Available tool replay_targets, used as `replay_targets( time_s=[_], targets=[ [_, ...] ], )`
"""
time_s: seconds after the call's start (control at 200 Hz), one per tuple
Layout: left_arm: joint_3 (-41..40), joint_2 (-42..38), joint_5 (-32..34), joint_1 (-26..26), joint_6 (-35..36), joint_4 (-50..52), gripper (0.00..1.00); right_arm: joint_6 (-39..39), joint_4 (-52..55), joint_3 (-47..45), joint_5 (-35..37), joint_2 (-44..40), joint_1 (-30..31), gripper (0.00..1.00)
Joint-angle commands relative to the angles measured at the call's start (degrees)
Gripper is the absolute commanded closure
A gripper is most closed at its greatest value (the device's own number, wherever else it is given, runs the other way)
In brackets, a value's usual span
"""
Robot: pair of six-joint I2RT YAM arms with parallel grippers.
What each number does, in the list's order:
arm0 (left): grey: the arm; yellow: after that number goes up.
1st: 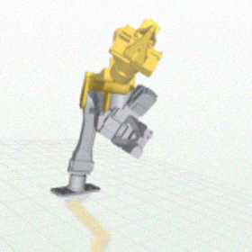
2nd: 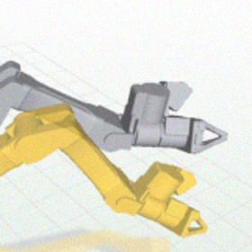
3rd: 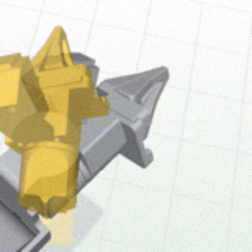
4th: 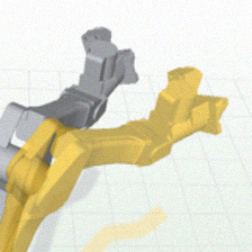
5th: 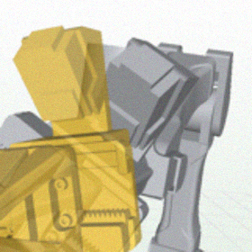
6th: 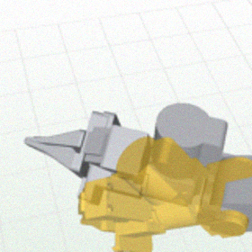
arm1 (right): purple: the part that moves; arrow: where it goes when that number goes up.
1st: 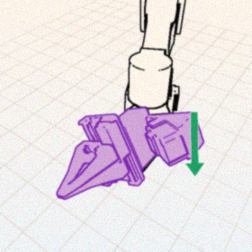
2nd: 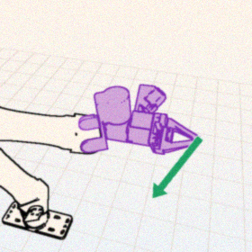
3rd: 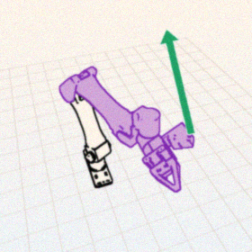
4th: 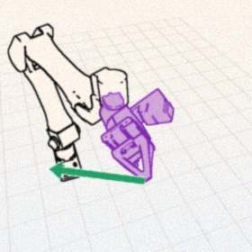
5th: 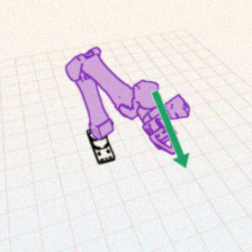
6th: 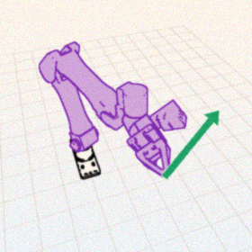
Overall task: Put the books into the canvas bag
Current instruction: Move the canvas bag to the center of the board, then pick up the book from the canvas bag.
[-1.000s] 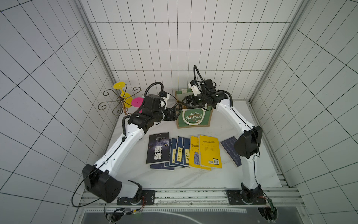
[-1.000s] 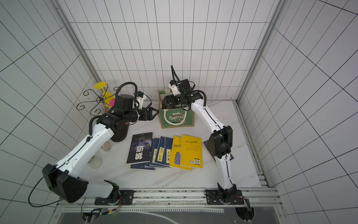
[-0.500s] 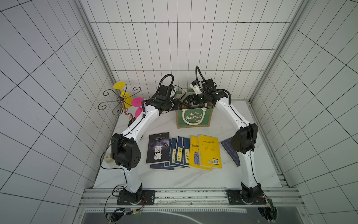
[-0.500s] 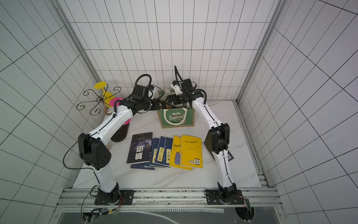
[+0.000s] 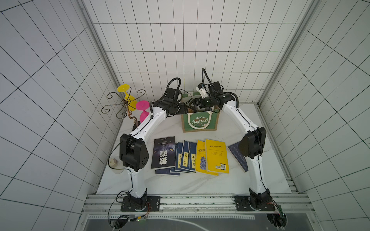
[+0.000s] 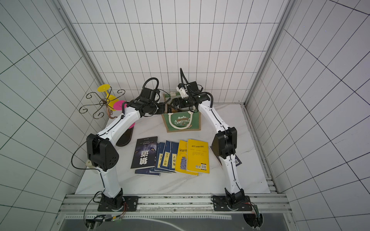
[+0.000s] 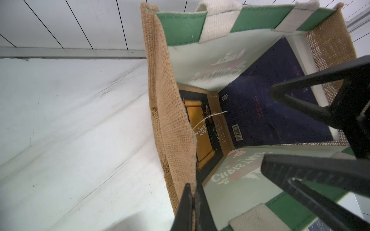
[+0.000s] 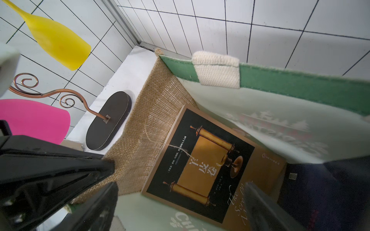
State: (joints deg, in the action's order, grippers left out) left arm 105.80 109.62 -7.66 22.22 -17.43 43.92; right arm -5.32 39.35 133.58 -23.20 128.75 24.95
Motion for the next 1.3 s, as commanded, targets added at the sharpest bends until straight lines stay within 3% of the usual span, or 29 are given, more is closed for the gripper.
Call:
replay_targets(
  time_s=[0.0, 0.285, 0.42, 0.585, 1.045, 1.294],
  targets=[
    [-6.78, -3.82, 0.22, -0.33, -0.37, -0.68, 1.00, 0.14, -1.46, -5.12, 1.50, -3.09, 0.66, 0.02],
    [-24.58, -15.98, -0.38, 0.78, -2.68, -9.58, 1.00, -4.25, -15.84, -32.11, 5.87, -16.72, 3.56, 0.02],
    [-29.70, -20.28, -1.29, 1.57, -3.14, -12.28, 1.00, -5.58, -19.70, -38.37, 7.15, -20.10, 4.77, 0.02],
    [-32.91, -22.35, -2.93, 2.10, -3.53, -14.56, 1.00, -5.18, -17.70, -35.94, 7.47, -17.59, 6.40, 0.02],
    [-33.81, -22.61, -5.66, 1.67, -3.84, -16.55, 1.00, -2.51, -5.69, -16.61, 12.35, -3.45, 11.95, 0.02],
    [-33.58, -22.36, -7.18, 0.29, -3.21, -16.90, 1.00, -3.28, -5.06, -12.21, 14.42, -0.77, 13.82, 0.02]
  ],
)
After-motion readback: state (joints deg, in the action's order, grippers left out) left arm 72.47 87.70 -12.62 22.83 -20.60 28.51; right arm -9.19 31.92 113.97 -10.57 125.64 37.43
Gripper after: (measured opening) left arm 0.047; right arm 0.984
